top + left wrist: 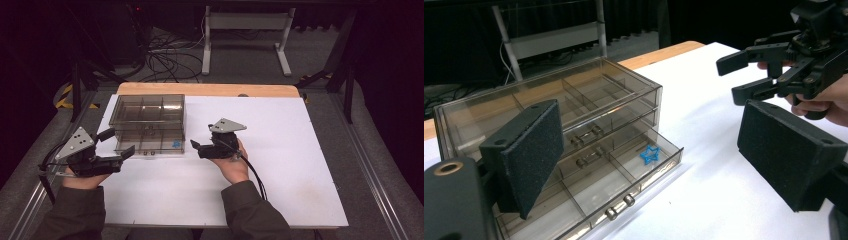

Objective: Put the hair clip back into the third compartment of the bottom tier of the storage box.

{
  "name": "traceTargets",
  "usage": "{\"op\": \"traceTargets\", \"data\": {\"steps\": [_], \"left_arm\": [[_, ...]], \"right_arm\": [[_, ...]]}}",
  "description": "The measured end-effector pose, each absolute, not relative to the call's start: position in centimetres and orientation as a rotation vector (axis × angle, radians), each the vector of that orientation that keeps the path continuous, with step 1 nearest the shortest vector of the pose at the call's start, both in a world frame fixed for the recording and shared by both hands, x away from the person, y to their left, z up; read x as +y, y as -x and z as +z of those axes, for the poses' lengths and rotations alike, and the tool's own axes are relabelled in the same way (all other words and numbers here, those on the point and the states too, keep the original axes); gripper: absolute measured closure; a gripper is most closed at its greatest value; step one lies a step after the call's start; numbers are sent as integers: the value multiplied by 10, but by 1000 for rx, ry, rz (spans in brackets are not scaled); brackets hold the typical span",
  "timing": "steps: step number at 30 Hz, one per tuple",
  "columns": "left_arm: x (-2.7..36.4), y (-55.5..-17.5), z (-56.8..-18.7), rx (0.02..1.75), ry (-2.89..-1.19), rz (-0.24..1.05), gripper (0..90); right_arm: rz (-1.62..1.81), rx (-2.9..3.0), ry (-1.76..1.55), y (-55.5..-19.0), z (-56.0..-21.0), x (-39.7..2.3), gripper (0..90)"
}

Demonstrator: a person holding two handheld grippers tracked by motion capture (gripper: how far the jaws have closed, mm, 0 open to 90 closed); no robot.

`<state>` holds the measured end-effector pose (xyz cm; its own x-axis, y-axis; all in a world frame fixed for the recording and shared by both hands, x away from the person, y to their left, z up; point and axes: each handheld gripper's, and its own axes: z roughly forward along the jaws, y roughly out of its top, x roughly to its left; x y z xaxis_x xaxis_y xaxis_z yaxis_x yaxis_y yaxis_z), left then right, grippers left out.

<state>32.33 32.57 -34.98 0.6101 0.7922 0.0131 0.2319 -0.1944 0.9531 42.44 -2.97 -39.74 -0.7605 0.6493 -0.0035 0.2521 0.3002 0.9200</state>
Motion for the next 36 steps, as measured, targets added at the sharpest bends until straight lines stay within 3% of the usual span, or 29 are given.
{"op": "traceTargets", "data": {"steps": [36], "left_arm": [[321, -322, -352, 848, -1743, 642, 118]], "right_arm": [[1516, 2087, -864, -406, -381, -87, 61]]}}
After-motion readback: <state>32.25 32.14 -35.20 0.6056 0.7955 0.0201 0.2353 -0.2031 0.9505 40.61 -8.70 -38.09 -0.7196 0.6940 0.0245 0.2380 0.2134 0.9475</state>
